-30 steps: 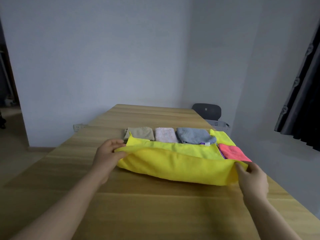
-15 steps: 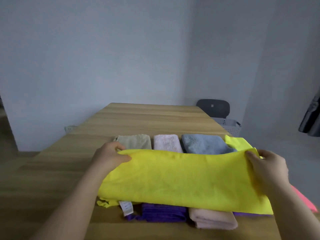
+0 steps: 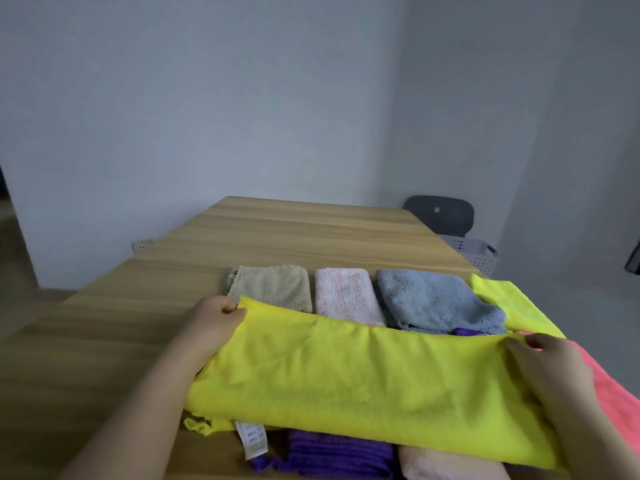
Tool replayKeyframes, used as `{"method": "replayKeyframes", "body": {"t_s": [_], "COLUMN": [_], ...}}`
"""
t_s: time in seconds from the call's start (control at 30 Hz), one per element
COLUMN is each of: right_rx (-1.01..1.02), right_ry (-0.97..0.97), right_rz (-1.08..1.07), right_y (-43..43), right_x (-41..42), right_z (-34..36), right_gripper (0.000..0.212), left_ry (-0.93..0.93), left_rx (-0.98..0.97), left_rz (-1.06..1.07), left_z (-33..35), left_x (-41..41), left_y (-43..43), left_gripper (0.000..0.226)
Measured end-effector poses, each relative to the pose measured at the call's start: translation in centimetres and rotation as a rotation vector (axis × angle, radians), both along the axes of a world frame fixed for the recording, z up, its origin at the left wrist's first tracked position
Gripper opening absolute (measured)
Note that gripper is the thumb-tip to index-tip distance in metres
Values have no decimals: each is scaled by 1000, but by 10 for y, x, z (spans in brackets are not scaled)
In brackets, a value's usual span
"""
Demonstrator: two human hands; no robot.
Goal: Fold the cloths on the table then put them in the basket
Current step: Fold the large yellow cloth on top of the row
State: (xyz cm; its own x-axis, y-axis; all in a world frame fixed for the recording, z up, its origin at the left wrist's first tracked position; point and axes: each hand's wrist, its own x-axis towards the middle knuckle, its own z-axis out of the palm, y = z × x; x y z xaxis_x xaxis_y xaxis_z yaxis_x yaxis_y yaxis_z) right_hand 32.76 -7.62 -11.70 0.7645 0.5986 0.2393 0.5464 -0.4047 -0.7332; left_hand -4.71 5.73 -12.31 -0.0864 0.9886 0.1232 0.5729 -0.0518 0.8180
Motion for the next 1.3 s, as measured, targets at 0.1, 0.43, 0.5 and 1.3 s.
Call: {"method": "replayKeyframes", "body": {"t_s": [0.1,0.43,0.5,1.3], "right_rx": [23,-81,-72,172], "right_ry": [-35,-182,-177,9], "right_rz": [3,89,96,62], "right_y": [-3,-7,-7,-6], "right_x": [-2,-10,-12,-7], "right_z": [0,3,5,12], "right_gripper": [17,9,5,21], "left_ry": [24,292,327,-72], "left_rx": [9,143,172,143], "left_rz": [41,76,68,153], "left_z": [-3,10,8,26], "left_x": [2,9,8,8], "left_y": [-1,-7,-9,-7], "left_gripper": [18,46,50,28]}}
